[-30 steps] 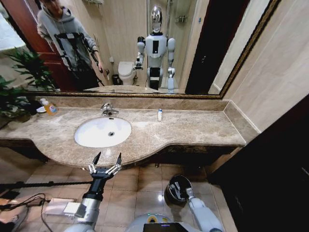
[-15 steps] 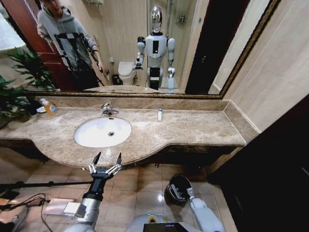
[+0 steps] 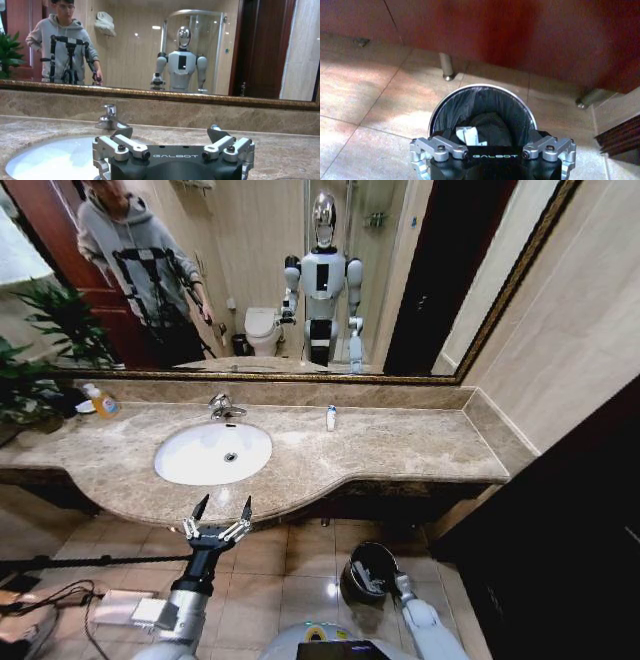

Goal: Pick up the trash from the sink and place it in the trash bin.

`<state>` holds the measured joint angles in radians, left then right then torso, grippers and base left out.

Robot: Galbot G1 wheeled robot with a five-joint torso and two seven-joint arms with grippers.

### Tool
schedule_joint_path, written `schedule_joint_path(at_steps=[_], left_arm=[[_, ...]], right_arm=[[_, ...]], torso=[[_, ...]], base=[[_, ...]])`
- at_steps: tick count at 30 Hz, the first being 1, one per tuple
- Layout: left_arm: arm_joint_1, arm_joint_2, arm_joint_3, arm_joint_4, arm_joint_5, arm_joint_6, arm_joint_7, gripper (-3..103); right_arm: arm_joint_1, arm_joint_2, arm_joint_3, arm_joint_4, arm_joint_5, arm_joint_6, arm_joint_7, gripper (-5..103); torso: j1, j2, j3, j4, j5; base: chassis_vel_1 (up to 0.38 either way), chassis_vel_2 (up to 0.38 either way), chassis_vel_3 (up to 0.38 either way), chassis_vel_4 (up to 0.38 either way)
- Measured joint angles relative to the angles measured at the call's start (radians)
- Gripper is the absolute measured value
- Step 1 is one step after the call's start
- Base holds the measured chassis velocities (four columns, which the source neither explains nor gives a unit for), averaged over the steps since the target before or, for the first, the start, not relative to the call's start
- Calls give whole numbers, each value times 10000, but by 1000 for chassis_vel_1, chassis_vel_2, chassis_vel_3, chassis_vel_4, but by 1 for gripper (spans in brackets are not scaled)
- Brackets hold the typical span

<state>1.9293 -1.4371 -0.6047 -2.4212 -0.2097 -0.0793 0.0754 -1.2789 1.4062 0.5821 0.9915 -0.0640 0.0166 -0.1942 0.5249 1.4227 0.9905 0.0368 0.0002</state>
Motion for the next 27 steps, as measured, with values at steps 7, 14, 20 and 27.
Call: schedule_joint_path(at_steps=[7, 14, 20, 27], left_arm=[[0, 0, 0, 0, 0, 0, 0, 100], [0, 0, 0, 0, 0, 0, 0, 100], [0, 0, 0, 0, 0, 0, -1, 100], [0, 0, -1, 0, 0, 0, -1, 100]], right_arm=[[-1447, -179, 219, 2385, 689, 372, 288, 100], [-2930, -181, 804, 4646, 806, 2167, 973, 100], [-4536, -132, 1421, 7154, 1442, 2554, 1441, 100], [-5867, 385, 1367, 10040, 1647, 2633, 1854, 100]], torso=[[0, 0, 0, -1, -4], [0, 0, 0, 0, 2], [0, 1, 0, -1, -5], [0, 1, 0, -1, -3]], base=[[0, 0, 0, 0], [0, 0, 0, 0], [0, 0, 0, 0], [0, 0, 0, 0]])
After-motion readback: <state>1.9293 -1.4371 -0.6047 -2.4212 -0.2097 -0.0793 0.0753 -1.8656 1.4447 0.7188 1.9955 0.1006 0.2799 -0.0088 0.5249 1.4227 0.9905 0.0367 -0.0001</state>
